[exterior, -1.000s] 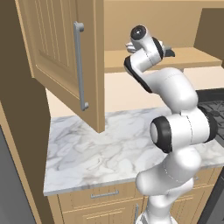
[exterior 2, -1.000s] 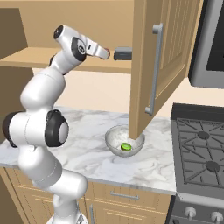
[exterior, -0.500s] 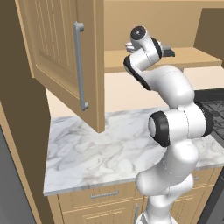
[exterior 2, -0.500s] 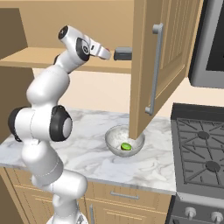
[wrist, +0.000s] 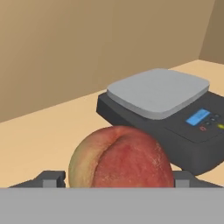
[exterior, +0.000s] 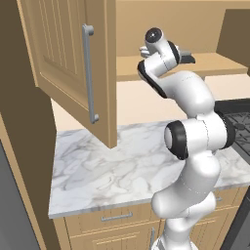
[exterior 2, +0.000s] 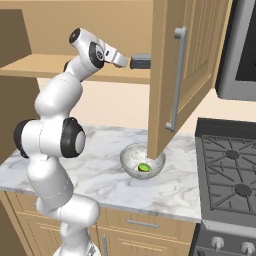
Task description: Open the cabinet. Pick the kiwi and peach from the cabinet and place them into the bowl. Then close the cabinet.
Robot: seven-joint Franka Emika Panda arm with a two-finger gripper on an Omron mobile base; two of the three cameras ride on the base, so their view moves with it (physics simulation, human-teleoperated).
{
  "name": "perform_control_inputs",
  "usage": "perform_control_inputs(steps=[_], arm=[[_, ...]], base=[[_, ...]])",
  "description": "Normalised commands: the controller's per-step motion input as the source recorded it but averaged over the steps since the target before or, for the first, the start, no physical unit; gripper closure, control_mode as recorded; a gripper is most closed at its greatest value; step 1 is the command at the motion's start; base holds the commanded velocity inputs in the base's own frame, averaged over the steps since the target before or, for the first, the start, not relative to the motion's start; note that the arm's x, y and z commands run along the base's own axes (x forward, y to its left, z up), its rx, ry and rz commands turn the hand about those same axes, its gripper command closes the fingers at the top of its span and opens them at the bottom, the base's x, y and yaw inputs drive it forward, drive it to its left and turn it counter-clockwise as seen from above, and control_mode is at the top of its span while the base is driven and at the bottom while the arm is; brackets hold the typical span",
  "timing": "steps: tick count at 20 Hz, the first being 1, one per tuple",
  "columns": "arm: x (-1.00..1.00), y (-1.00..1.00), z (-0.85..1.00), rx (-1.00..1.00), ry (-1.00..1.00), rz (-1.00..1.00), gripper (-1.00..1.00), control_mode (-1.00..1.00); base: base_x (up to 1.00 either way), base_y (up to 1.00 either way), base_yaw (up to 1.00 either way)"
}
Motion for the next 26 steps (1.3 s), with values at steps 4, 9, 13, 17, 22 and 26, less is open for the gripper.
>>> perform_control_inputs(steps=[4,9,13,17,22,26], arm=[[0.00,0.00,-0.07,0.00,0.00,0.00,1.00,-1.00],[0.00,0.00,0.00,0.00,0.00,0.00,1.00,-1.00],[0.00,0.00,0.00,0.00,0.00,0.00,1.00,-1.00],[-0.09,0.00,0.07,0.00,-0.05,0.00,1.00,-1.00],[-0.32,0.03,0.23,0.00,-0.04,0.00,1.00,-1.00],[-0.47,0.05,0.19,0.00,0.00,0.00,1.00,-1.00]], base=[[0.00,0.00,0.00],[0.00,0.00,0.00],[0.00,0.00,0.00],[0.00,0.00,0.00],[0.00,0.00,0.00],[0.00,0.00,0.00]])
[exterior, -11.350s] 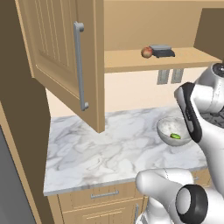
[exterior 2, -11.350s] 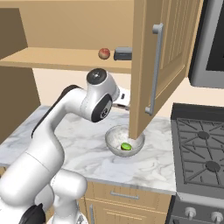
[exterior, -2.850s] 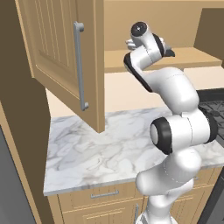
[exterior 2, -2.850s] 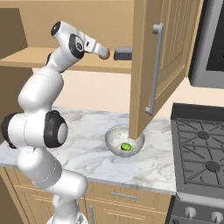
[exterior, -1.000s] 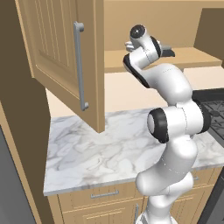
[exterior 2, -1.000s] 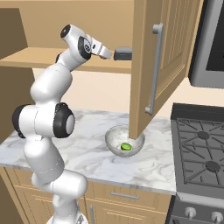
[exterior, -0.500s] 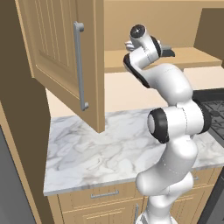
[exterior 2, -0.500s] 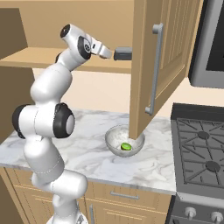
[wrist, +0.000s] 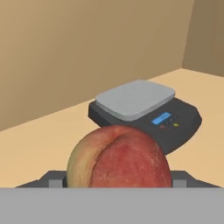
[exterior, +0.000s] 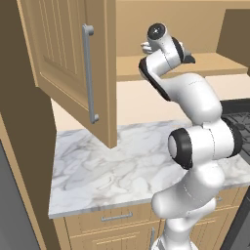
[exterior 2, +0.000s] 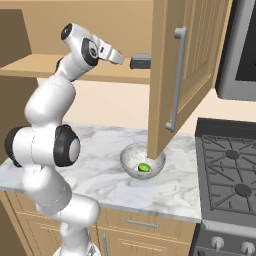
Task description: Open the cabinet. Pick the kiwi and peach from the cabinet and place them into the bowl. Then close the cabinet.
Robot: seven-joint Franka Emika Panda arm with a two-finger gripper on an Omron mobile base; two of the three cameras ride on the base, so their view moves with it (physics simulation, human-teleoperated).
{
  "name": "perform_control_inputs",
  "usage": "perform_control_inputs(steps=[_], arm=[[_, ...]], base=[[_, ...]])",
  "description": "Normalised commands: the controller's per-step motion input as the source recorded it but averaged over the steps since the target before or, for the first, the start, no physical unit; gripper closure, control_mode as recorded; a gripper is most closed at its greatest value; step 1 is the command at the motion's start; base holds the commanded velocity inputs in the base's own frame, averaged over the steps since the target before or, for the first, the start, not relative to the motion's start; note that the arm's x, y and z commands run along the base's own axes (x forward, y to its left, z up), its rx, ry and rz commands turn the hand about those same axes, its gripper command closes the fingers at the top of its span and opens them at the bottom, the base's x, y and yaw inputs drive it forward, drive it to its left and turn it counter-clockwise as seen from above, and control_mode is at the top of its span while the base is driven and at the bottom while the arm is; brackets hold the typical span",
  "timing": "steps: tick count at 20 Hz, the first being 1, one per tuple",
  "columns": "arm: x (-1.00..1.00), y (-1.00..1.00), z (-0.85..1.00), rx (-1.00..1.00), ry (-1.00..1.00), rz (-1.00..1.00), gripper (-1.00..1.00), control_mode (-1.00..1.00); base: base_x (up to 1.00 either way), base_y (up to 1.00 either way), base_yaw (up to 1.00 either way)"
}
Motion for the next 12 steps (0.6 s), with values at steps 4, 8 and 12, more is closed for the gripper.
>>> perform_control_inputs(steps=[4,8,12], arm=[[-0.53,0.08,0.18,0.00,0.00,0.00,1.00,-1.00],[-0.66,0.08,0.08,0.00,0.00,0.00,1.00,-1.00],[-0.76,0.06,0.00,0.00,0.00,0.00,1.00,-1.00]], base=[[0.00,0.00,0.00],[0.00,0.00,0.00],[0.00,0.00,0.00]])
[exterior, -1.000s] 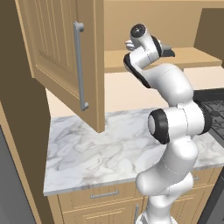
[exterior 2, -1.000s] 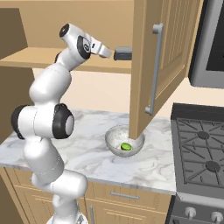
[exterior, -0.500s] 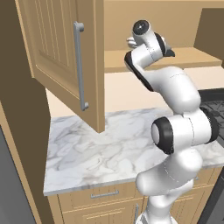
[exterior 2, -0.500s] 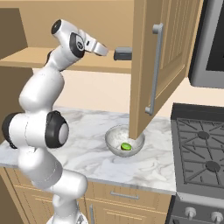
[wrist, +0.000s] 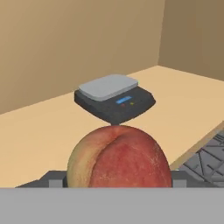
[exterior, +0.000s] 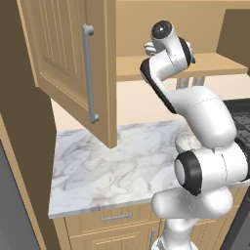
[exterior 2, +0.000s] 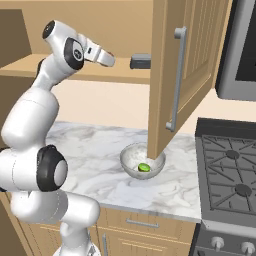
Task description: Open the cabinet. Pick the kiwi and peach from the cabinet and place them into the bowl. Then close the cabinet.
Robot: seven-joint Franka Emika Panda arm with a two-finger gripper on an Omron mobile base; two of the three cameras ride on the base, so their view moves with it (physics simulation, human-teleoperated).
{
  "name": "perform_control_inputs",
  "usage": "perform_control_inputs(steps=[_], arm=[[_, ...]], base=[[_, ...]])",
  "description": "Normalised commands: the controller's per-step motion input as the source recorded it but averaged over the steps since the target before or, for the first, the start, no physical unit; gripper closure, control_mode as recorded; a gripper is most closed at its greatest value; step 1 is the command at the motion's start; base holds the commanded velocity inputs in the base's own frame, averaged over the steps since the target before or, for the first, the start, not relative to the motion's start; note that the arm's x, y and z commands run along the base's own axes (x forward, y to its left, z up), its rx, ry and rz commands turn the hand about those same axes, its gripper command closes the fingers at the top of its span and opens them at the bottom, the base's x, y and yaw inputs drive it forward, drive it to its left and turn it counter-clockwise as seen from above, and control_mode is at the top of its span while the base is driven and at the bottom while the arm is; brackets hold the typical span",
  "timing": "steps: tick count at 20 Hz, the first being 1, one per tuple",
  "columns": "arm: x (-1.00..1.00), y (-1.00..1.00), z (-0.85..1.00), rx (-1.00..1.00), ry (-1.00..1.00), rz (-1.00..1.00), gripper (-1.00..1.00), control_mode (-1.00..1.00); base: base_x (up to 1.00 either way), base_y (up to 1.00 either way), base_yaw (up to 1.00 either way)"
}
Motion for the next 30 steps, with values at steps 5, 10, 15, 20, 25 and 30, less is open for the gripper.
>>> perform_control_inputs(steps=[5,10,15,20,25,30], arm=[[-0.94,0.00,0.00,0.00,0.00,0.00,1.00,-1.00],[-1.00,0.00,0.00,0.00,0.01,0.00,1.00,-1.00],[-0.95,0.00,0.00,0.00,0.07,0.00,1.00,-1.00],[-0.72,-0.07,-0.02,0.00,0.11,0.00,1.00,-1.00],[-0.52,-0.17,-0.08,0.00,0.16,0.00,1.00,-1.00],[-0.24,-0.22,-0.29,0.00,0.10,0.00,1.00,-1.00]], base=[[0.00,0.00,0.00],[0.00,0.00,0.00],[0.00,0.00,0.00],[0.00,0.00,0.00],[0.00,0.00,0.00],[0.00,0.00,0.00]])
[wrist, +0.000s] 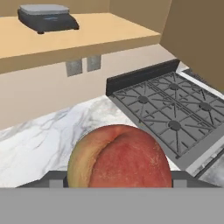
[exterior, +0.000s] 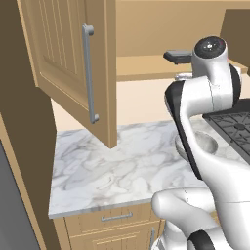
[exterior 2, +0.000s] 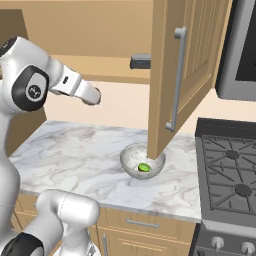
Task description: Open the cabinet. Pick the kiwi and peach from the cabinet and place them into the bowl. Then close the cabinet.
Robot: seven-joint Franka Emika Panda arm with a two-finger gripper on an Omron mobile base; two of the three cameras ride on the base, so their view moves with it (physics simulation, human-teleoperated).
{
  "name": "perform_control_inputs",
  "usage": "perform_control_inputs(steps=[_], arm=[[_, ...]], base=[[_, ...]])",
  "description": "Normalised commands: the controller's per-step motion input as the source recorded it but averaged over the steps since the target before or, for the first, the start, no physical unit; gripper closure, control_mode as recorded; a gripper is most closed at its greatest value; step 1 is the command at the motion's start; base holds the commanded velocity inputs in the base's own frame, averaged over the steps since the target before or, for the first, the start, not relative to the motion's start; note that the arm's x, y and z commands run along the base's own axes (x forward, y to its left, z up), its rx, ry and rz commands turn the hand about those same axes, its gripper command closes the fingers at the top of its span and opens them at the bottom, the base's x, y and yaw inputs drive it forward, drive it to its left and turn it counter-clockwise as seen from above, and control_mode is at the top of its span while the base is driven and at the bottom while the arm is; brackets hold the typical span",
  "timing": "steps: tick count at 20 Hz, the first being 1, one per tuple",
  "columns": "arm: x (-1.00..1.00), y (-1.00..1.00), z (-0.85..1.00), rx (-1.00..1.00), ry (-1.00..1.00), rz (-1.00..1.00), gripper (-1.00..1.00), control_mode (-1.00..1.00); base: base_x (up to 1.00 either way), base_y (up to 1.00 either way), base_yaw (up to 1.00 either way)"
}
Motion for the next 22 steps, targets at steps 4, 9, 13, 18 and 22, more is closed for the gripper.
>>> perform_control_inputs(steps=[4,9,13,18,22], arm=[[-0.04,-0.21,-0.34,0.00,0.09,0.00,1.00,-1.00],[0.00,-0.24,-0.27,0.01,0.07,0.00,1.00,-1.00],[0.00,-0.26,-0.22,0.02,0.08,0.00,1.00,-1.00],[0.00,-0.12,-0.21,0.03,0.15,0.00,1.00,-1.00],[0.00,-0.03,-0.24,0.04,0.15,0.00,1.00,-1.00]], base=[[0.00,0.00,0.00],[0.00,0.00,0.00],[0.00,0.00,0.00],[0.00,0.00,0.00],[0.00,0.00,0.00]])
